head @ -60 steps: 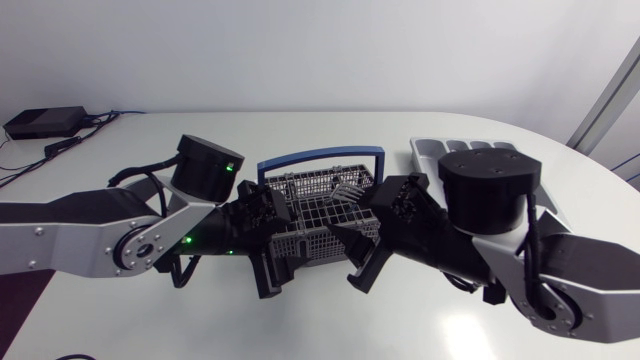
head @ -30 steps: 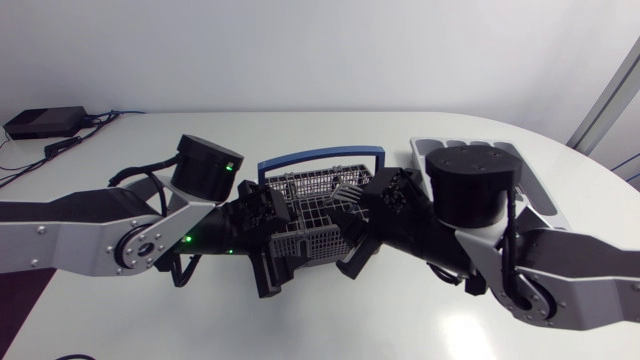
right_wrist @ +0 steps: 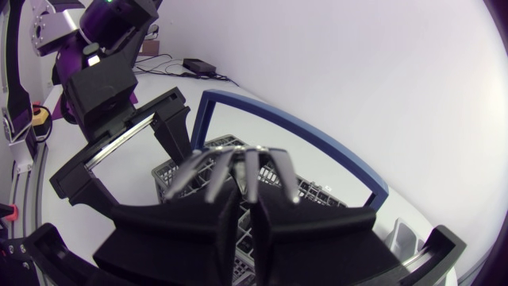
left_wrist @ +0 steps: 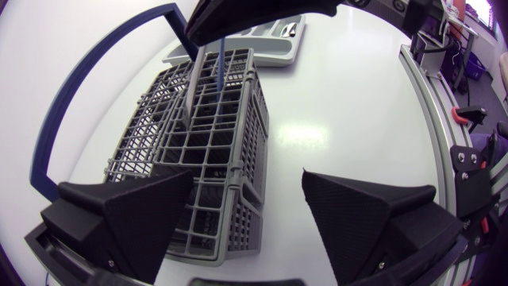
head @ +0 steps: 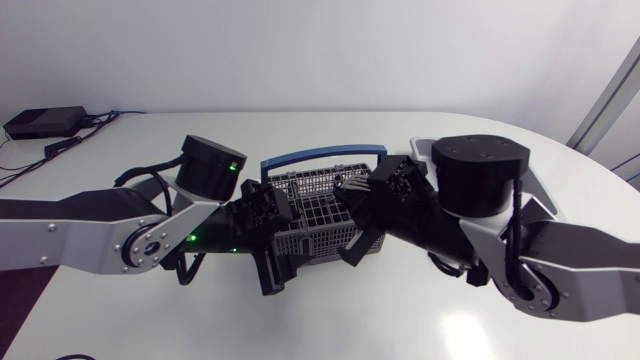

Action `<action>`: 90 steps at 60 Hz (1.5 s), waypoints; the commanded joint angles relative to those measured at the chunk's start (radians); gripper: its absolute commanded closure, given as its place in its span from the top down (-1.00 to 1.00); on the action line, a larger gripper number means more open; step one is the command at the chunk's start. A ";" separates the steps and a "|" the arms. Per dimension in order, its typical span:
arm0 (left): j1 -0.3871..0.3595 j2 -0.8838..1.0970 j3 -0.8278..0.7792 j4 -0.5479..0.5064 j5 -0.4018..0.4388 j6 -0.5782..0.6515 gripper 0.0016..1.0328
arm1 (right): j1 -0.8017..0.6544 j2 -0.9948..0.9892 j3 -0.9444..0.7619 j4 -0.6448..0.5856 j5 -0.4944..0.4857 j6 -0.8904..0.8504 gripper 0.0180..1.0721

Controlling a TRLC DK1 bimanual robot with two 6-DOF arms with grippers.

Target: Unload the cutlery basket into the drawer organizer.

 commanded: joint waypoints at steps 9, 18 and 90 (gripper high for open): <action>-0.004 0.075 0.016 -0.019 0.008 0.002 0.83 | 0.000 -0.089 0.029 -0.057 -0.030 0.030 -0.89; -0.008 0.088 0.025 -0.021 0.007 0.001 0.83 | 0.000 -0.135 0.047 -0.110 -0.044 0.029 -0.89; -0.317 -0.053 0.143 0.217 -0.434 -0.079 0.83 | -0.326 -0.294 0.282 -0.630 -0.381 0.161 -0.89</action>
